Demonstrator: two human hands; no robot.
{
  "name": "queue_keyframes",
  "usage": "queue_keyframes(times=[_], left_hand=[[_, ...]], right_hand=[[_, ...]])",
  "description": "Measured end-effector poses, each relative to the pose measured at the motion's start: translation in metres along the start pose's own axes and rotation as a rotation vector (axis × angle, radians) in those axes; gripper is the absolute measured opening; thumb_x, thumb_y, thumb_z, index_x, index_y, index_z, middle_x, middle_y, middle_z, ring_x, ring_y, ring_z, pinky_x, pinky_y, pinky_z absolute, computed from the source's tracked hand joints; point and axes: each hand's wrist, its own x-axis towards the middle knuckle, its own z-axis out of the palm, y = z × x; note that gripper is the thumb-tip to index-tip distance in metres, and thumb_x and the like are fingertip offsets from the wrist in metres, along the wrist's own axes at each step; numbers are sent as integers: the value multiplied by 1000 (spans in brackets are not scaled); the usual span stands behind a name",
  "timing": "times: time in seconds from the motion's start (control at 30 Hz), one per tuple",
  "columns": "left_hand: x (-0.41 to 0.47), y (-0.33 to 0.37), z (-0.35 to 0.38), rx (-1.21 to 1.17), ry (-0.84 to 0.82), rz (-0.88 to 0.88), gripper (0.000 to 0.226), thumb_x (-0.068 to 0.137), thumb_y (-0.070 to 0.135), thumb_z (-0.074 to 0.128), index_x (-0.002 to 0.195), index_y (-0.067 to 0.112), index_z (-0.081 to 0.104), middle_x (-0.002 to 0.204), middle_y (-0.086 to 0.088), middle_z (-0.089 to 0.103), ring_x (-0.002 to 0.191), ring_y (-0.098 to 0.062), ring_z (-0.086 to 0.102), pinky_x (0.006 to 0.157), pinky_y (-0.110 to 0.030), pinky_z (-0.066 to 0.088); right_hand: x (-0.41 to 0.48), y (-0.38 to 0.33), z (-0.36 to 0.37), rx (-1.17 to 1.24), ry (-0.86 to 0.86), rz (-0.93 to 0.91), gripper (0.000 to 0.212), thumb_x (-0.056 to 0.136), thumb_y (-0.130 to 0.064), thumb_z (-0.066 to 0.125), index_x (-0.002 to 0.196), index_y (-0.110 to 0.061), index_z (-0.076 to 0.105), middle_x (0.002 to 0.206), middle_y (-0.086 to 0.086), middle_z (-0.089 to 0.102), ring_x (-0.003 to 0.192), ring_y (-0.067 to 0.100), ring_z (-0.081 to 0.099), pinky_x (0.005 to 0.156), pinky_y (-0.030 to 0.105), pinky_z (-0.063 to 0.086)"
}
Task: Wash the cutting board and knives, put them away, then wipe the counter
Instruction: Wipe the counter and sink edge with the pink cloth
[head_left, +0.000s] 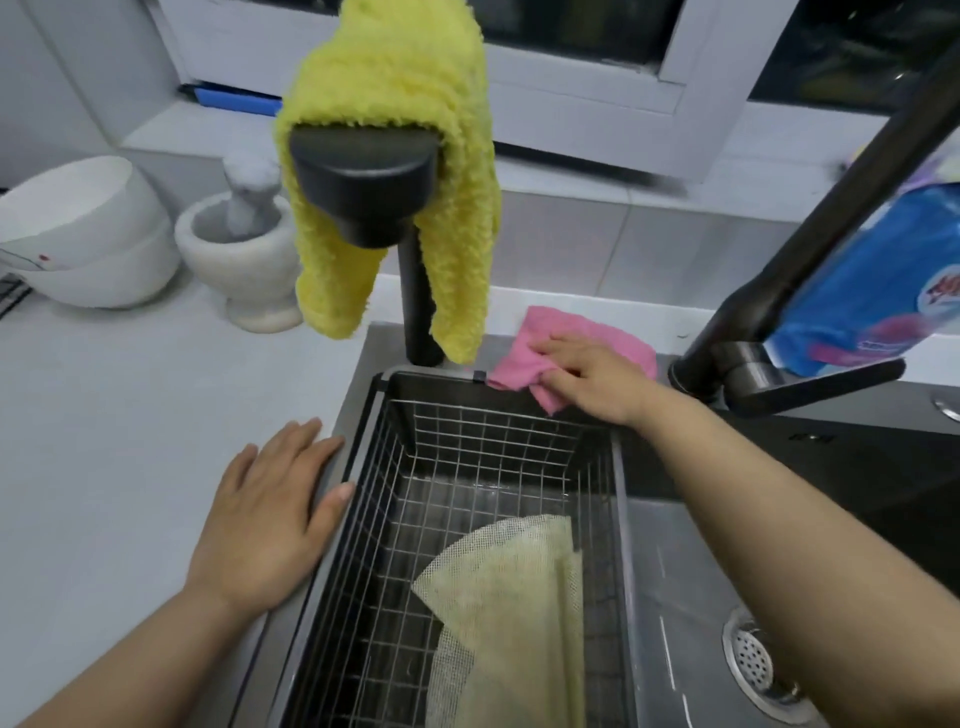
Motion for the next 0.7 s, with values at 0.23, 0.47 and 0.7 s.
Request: queue_keyframes(times=[0.23, 0.47, 0.7], left_hand=[[-1, 3, -1, 8, -2, -8, 83, 72, 61, 9, 133, 18, 45, 146, -3, 37, 139, -17, 26, 113, -36, 12], [-1, 4, -2, 16, 7, -1, 86, 65, 68, 22, 128, 17, 51, 143, -6, 42, 136, -21, 32, 112, -40, 16], [0, 2, -2, 15, 18, 1, 82, 65, 63, 25, 125, 15, 54, 139, -7, 46, 133, -24, 37, 110, -42, 20]], right_hand=[[1, -2, 1, -40, 142, 217, 40, 97, -29, 38, 133, -15, 49, 144, 3, 44, 135, 21, 34, 114, 36, 25], [28, -55, 21, -107, 41, -12, 40, 98, -30, 34, 136, -20, 45, 151, -3, 32, 142, 21, 21, 115, 40, 21], [-9, 11, -5, -167, 124, 355, 50, 97, -40, 35, 141, -18, 35, 154, 2, 23, 143, 23, 18, 116, 40, 14]])
